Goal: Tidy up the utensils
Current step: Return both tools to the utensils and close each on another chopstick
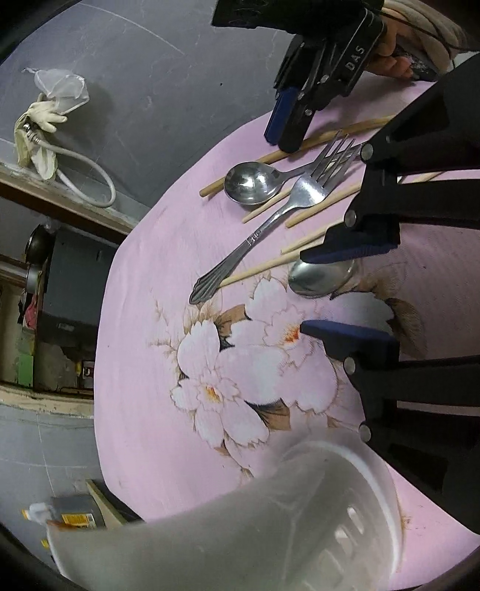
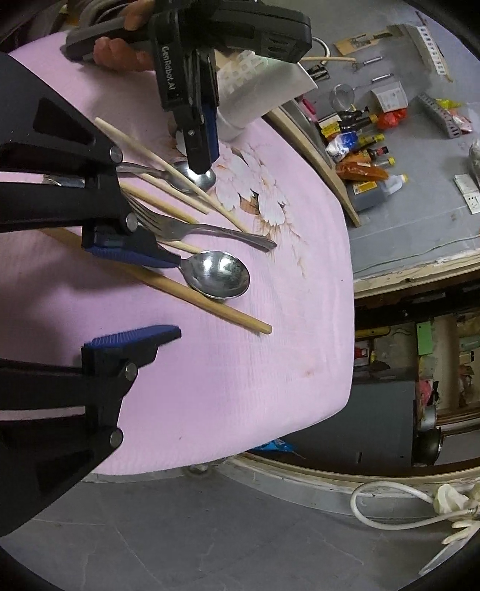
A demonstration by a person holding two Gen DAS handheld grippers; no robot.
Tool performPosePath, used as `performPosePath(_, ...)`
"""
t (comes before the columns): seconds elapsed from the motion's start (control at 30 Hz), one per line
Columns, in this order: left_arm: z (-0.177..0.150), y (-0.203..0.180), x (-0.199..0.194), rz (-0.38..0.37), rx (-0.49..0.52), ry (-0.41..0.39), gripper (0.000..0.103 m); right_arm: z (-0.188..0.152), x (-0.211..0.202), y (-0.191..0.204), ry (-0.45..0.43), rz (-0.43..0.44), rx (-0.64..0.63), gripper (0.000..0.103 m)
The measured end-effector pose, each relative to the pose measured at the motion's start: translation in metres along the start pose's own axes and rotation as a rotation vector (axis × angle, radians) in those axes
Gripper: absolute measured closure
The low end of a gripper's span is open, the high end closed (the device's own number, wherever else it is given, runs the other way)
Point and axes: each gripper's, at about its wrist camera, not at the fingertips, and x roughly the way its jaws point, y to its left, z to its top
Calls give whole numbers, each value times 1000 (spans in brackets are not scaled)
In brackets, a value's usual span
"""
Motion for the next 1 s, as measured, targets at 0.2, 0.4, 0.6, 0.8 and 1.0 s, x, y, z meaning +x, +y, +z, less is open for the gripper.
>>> performPosePath(0.2, 3, 7, 5, -40, -34, 13, 91, 10, 10, 9, 28, -43, -51, 82)
performPosePath(0.4, 0, 8, 7, -89, -35, 28, 97, 7, 9, 19, 69, -72, -145, 90)
performPosePath(0.6, 2, 11, 7, -120, -40, 42, 97, 8, 10, 22, 107, -68, -146, 90)
performPosePath(0.8, 2, 9, 8, -127, -39, 48, 97, 16, 20, 31, 170, -103, -187, 88)
performPosePath(1.0, -2, 8, 1, -131, -34, 9, 101, 19, 22, 34, 212, -140, -184, 93)
